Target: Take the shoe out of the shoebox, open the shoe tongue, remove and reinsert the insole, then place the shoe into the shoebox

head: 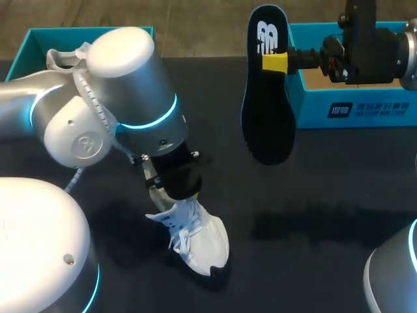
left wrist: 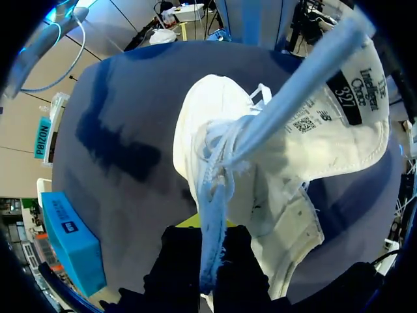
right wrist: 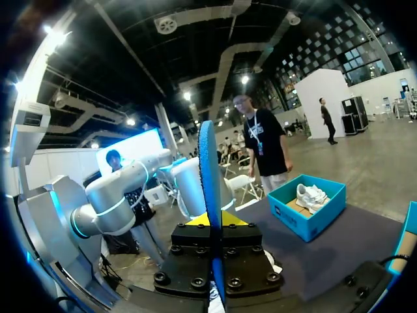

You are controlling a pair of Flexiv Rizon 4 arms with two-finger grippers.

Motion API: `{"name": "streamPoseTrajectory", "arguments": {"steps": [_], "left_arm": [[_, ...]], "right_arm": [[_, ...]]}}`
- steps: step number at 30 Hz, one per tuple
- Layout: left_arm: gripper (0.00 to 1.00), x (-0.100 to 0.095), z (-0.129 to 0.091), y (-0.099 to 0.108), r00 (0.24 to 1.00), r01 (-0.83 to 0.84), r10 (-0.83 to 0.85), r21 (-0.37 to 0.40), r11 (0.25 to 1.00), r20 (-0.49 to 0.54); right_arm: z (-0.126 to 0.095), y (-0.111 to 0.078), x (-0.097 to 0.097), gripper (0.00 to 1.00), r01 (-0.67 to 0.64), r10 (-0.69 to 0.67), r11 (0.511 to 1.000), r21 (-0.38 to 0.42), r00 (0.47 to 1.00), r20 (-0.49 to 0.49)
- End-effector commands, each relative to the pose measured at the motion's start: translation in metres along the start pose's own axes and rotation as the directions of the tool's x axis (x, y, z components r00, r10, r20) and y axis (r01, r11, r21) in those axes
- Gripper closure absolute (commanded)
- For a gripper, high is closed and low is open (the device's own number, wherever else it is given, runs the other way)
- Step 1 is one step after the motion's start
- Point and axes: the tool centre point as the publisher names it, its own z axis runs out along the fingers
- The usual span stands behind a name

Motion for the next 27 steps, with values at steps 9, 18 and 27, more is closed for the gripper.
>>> {"name": "streamPoseTrajectory", "arguments": {"steps": [9, 18, 27], "left_arm": [[1.00, -0.001, -0.004, -0.005, 0.997, -0.077, 0.077, -0.014, 0.997, -0.007], [1.00, -0.004, -0.003, -0.020, 0.966, -0.256, 0.256, -0.013, 0.967, -0.026], [1.00, -0.010, 0.009, -0.030, 0.942, -0.329, 0.330, 0.017, 0.944, -0.062]], "right_arm": [[0.003, 0.000, -0.001, 1.00, 0.000, 0.000, 1.000, 0.000, 1.000, 0.001], [0.003, 0.000, -0.001, 1.00, 0.000, 0.000, 1.000, 0.000, 1.000, 0.001], [0.003, 0.000, -0.001, 1.00, 0.000, 0.000, 1.000, 0.000, 1.000, 0.001]]}}
